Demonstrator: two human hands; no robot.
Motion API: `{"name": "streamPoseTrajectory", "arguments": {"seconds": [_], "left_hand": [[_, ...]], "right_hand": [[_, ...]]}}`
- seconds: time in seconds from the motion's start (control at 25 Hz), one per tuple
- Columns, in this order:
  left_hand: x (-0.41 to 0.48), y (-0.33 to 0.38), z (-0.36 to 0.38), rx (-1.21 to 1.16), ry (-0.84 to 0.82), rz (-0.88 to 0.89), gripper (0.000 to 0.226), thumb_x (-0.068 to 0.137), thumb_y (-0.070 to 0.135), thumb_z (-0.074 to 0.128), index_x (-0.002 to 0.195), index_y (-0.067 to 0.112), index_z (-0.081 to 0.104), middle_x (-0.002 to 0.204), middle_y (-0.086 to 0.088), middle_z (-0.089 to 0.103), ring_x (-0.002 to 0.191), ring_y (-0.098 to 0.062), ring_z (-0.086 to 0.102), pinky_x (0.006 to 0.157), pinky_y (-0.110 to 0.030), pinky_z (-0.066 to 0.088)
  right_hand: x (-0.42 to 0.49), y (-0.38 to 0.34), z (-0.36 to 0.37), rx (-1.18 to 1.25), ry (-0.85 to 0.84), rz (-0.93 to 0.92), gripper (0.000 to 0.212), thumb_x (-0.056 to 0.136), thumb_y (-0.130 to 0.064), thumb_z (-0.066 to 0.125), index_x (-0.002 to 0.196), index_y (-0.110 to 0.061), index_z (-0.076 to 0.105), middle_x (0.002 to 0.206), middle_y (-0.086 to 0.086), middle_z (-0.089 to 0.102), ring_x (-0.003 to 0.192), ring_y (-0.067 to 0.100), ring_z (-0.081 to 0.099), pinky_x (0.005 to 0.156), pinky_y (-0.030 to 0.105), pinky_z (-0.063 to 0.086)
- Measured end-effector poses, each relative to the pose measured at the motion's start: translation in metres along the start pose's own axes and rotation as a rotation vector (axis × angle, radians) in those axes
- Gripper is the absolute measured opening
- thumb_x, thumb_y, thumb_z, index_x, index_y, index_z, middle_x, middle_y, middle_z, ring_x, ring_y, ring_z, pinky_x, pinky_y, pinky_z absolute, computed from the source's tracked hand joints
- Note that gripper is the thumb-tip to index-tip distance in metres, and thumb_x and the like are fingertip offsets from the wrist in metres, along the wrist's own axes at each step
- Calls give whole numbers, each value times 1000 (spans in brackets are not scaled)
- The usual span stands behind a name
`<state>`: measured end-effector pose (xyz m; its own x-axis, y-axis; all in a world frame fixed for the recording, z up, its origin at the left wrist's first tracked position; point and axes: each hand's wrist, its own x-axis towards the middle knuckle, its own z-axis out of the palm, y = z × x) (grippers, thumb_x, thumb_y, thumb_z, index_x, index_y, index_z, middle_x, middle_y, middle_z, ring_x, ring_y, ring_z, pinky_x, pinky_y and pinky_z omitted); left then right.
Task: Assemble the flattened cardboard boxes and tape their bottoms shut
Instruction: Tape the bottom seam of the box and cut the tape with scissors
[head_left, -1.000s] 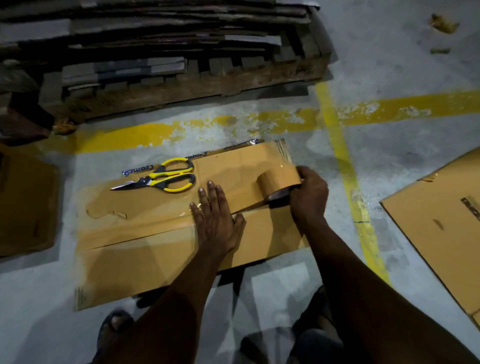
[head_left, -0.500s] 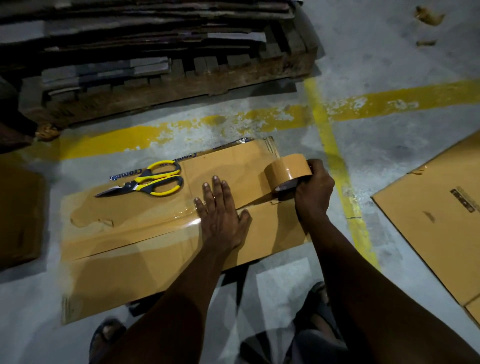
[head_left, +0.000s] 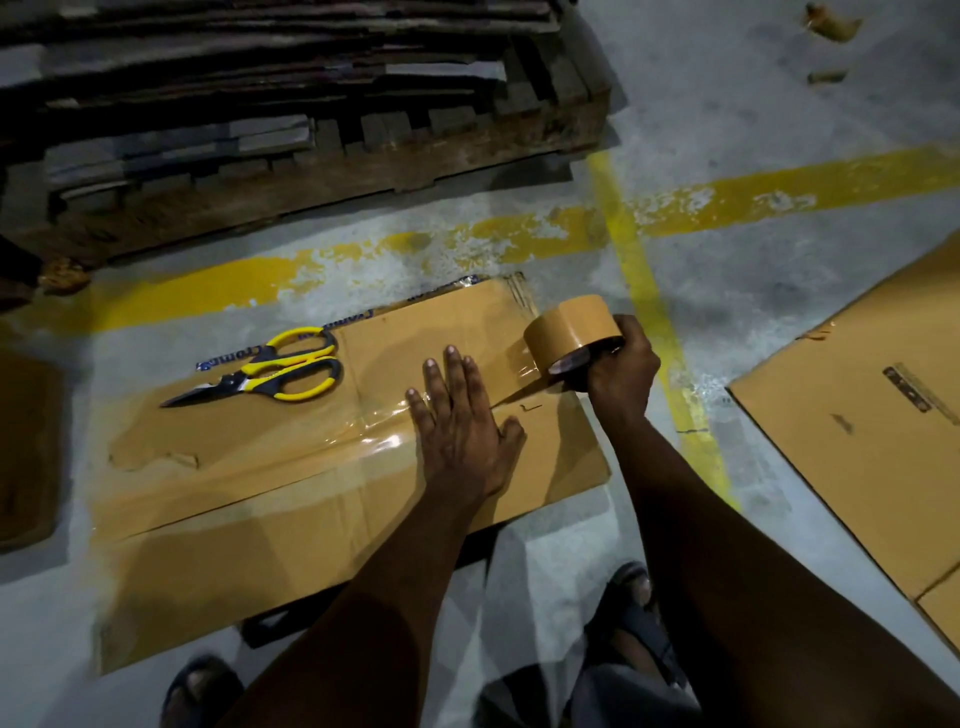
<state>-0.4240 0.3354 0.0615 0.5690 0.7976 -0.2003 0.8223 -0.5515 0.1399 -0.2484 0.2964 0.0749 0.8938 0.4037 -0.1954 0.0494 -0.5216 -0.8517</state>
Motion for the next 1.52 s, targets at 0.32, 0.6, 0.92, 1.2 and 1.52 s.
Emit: {"name": "streamPoseTrajectory", "arguments": {"seconds": [0.32,0.6,0.92,1.2,1.52], "left_hand": [[12,23,1,-32,0,44,89,82,55,17,152,4,-4,159,-14,-17,145,-37,-18,115,-59,-5],[11,25,3,-23,33,73,87,84,53,25,152,3,4,160,-15,-10,146,-38,-12,115,-61,-2],[21,47,6,22,4,247,83,85,51,16,153,6,0,159,-14,-14,145,-38,-16,113,-63,-1],[7,6,-4,30,-52,243,82,85,54,1,152,8,-7,158,-12,-21,145,-33,-21,116,-58,-1],[-80,-202,-17,95,-33,16,74,92,49,17,153,6,12,161,-14,-4,147,-37,-2,114,-61,10]], "right_hand": [[18,14,-1,371,24,335,13,102,-11,40,93,-19,46,87,14,58,72,41,64,46,44,57],[33,32,5,511,17,527,16,98,-14,49,90,-14,62,105,28,62,85,44,63,36,46,52],[31,44,4,310,-137,454,42,100,-8,39,138,-24,47,122,21,61,92,37,71,74,48,59],[-20,16,6,-584,107,-403,61,89,-36,36,148,-20,41,156,15,33,145,37,26,114,58,17],[-43,4,41,-1051,110,-460,74,84,-35,55,150,-11,32,158,29,17,141,58,12,112,70,5]]}}
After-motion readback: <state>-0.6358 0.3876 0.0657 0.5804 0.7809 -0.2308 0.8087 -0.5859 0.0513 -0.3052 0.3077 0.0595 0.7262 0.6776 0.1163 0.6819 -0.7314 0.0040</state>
